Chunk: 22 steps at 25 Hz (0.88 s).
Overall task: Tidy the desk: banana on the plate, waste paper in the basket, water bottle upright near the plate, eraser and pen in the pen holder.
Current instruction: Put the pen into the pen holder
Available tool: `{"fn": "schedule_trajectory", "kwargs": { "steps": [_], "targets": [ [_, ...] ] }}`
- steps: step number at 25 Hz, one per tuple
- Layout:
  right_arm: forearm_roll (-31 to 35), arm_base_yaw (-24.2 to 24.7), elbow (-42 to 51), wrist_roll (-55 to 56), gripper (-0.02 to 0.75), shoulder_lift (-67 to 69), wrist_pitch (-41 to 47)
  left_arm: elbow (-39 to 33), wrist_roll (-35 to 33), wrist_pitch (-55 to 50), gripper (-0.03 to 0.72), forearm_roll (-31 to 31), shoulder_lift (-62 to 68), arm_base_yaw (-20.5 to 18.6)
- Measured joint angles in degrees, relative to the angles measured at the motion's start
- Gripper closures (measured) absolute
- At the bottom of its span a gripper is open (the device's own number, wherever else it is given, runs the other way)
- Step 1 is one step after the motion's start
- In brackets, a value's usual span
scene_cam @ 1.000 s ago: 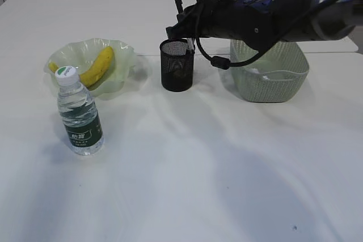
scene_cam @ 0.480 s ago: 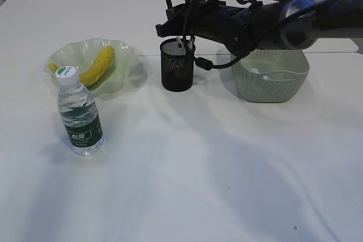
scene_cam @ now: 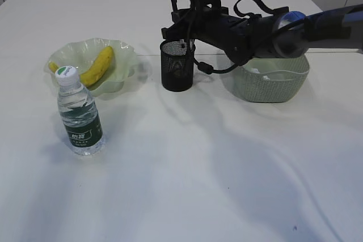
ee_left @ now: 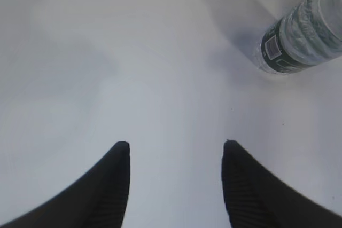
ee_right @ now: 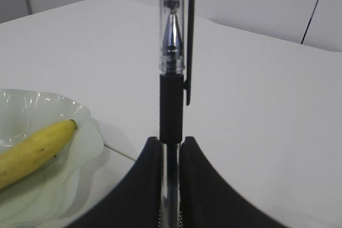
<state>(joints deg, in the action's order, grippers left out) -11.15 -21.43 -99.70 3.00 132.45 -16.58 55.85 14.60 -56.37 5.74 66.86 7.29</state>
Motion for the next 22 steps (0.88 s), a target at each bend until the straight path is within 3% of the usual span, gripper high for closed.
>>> {"fn": "schedule_trajectory", "kwargs": {
  "steps": [9,22],
  "targets": [
    [0.00,0.00,-1.29,0.12,0.692,2.75,-2.07,0.00,0.00,0.00,0.304,0.01,0.00,0.00],
    [0.00,0.00,-1.35,1.76,0.589,3.08,-2.93,0.00,0.00,0.00,0.304,0.01,0.00,0.00]
  ]
}}
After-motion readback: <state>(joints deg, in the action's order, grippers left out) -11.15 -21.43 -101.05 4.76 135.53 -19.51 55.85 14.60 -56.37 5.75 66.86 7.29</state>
